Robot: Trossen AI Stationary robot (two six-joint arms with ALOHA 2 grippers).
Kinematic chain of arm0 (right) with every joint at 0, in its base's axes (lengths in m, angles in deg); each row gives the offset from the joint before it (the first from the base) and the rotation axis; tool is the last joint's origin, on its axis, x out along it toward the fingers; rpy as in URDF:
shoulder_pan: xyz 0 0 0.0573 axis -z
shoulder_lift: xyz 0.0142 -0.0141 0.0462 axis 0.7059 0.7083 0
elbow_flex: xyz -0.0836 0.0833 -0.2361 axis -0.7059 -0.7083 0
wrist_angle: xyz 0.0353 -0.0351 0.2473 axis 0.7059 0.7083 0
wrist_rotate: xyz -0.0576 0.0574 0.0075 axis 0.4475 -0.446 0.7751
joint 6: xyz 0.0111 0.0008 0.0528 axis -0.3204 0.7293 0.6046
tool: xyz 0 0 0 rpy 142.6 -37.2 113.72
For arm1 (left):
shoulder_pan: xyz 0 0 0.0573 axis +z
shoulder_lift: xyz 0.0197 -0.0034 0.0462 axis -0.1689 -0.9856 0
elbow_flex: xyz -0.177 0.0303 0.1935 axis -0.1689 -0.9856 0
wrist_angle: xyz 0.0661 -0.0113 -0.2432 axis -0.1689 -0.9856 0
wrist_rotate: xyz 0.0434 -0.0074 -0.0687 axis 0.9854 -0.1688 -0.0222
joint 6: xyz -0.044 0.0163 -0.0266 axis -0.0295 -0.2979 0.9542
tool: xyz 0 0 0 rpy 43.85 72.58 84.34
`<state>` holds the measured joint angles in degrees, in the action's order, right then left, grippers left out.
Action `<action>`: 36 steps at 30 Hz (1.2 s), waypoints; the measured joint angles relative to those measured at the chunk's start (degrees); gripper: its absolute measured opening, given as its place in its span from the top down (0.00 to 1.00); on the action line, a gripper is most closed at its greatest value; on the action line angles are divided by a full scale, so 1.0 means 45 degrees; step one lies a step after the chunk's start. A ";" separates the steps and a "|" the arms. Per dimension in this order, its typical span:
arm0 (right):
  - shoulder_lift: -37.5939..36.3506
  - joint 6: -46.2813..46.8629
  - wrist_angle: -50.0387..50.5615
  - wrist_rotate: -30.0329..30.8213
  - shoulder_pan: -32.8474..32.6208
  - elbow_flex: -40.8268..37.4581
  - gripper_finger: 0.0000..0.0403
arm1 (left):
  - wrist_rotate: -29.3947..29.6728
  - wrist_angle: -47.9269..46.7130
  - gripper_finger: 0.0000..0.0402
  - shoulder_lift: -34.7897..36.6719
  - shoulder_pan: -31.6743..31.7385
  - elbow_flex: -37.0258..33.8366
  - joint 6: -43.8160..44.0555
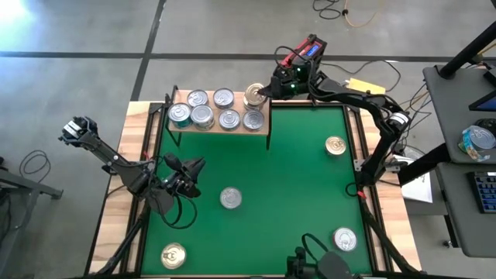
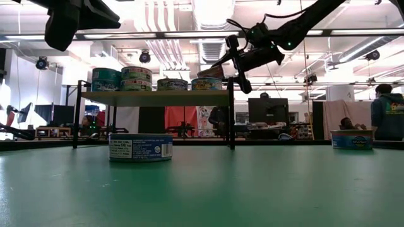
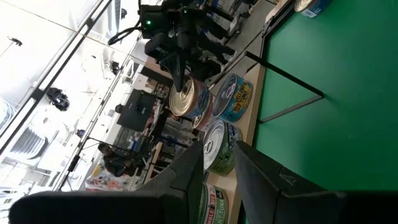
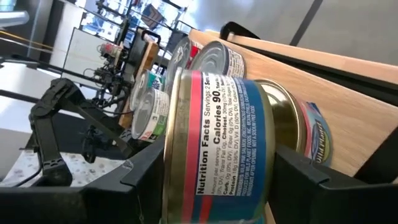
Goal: Stack canned seafood by type on shelf
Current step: Stack the middle right blue tuna can on top of the blue tuna can on the shelf
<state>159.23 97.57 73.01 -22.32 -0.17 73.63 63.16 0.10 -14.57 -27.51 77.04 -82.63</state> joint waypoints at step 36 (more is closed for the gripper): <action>0.0000 -0.0833 0.0610 0.0432 -0.0053 0.0136 0.47 | -0.0010 -0.0005 0.81 0.0000 0.0000 0.0000 0.0049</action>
<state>159.23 93.82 75.75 -20.38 -0.41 74.24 63.12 0.08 -14.57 -27.51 77.04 -82.42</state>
